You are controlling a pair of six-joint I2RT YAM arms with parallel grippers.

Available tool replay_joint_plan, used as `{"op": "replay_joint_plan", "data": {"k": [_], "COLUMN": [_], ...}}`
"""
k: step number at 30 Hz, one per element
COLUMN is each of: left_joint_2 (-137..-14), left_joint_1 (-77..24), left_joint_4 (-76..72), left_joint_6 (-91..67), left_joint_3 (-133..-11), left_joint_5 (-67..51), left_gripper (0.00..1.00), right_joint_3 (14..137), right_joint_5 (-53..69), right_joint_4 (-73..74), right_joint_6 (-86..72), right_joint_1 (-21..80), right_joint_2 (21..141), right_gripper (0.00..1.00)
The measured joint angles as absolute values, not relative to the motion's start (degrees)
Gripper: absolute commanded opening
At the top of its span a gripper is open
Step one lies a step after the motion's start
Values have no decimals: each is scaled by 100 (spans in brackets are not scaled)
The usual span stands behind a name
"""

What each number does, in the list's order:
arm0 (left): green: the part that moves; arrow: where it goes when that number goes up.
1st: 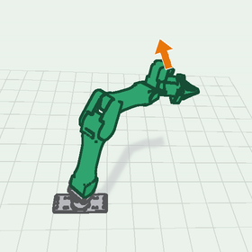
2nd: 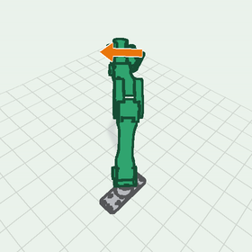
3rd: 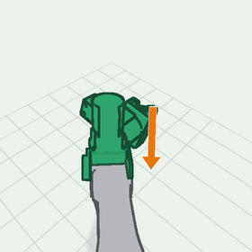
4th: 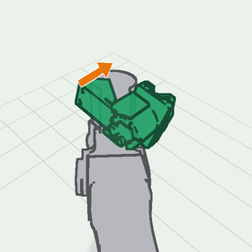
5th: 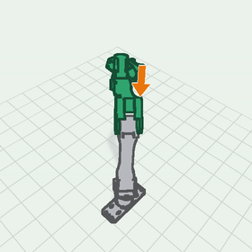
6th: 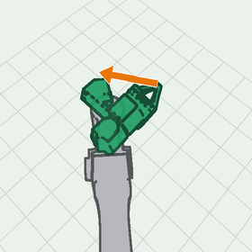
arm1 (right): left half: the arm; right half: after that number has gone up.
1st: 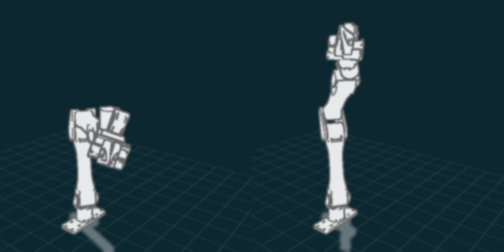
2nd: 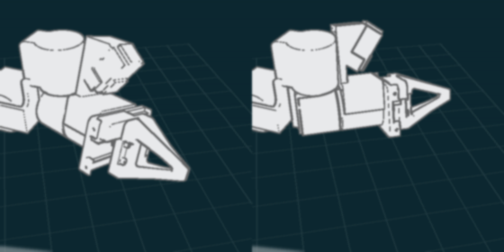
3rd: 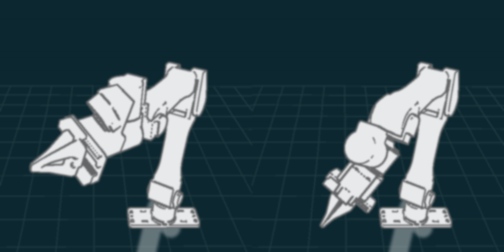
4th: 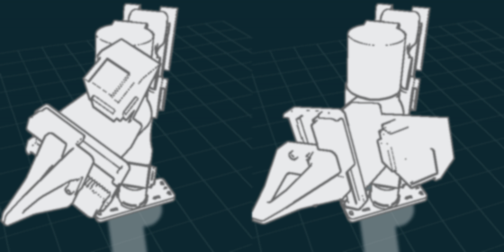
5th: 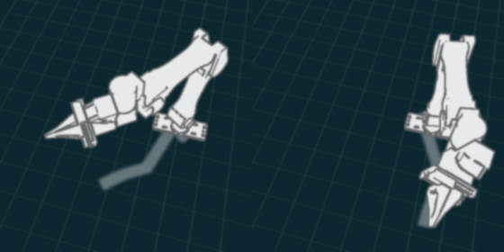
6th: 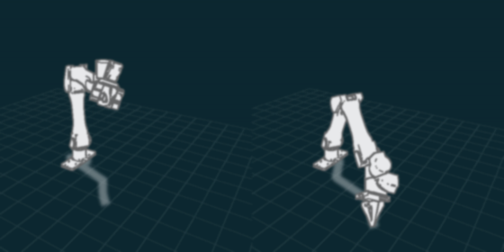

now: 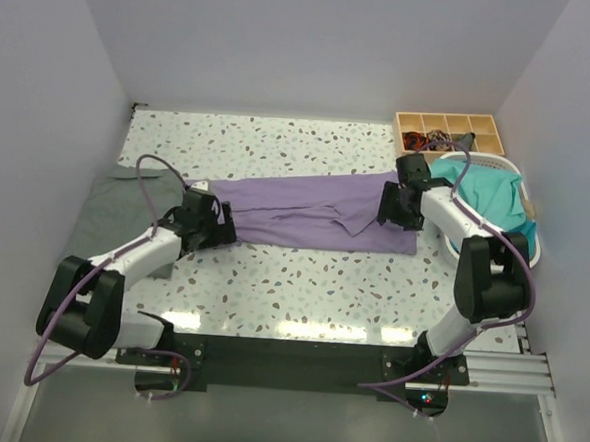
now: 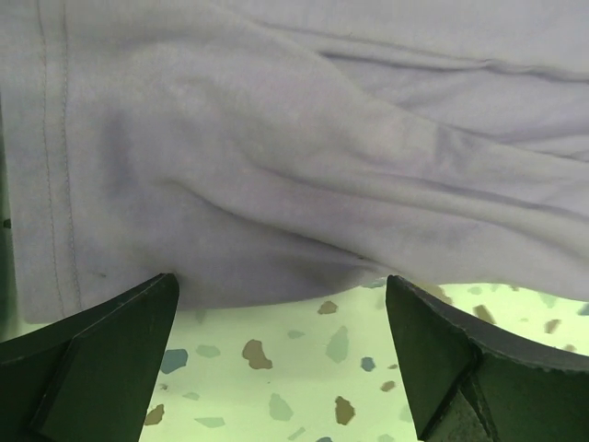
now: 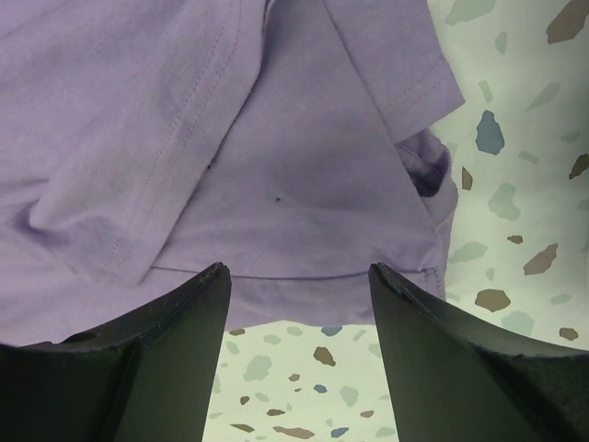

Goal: Fold and stack the t-shirts
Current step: Fold the tshirt

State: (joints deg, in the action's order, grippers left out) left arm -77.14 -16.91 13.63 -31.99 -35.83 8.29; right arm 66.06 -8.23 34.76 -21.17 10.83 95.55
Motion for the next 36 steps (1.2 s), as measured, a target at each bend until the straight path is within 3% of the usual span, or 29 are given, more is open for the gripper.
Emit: {"op": "replay_joint_plan", "data": {"k": [8,29,36], "left_joint_2": [-6928,-7109,-6519], "left_joint_1": [-1691,-1691,-1691], "left_joint_4": [963,143,224], "left_joint_6": [-3267,-3548,-3542], "left_joint_3": [-3573,-2635,-2628], "left_joint_5": [491,742,480], "left_gripper": [100,100,100], "right_joint_3": [6595,6591,6589], "right_joint_5": [-792,-998,-1007], "right_joint_4": [3395,3297,3295], "right_joint_6": [-2117,-2108,-2104], "right_joint_1": [1083,1081,1081], "right_joint_2": [9566,10090,10162], "right_gripper": [66,66,66]}}
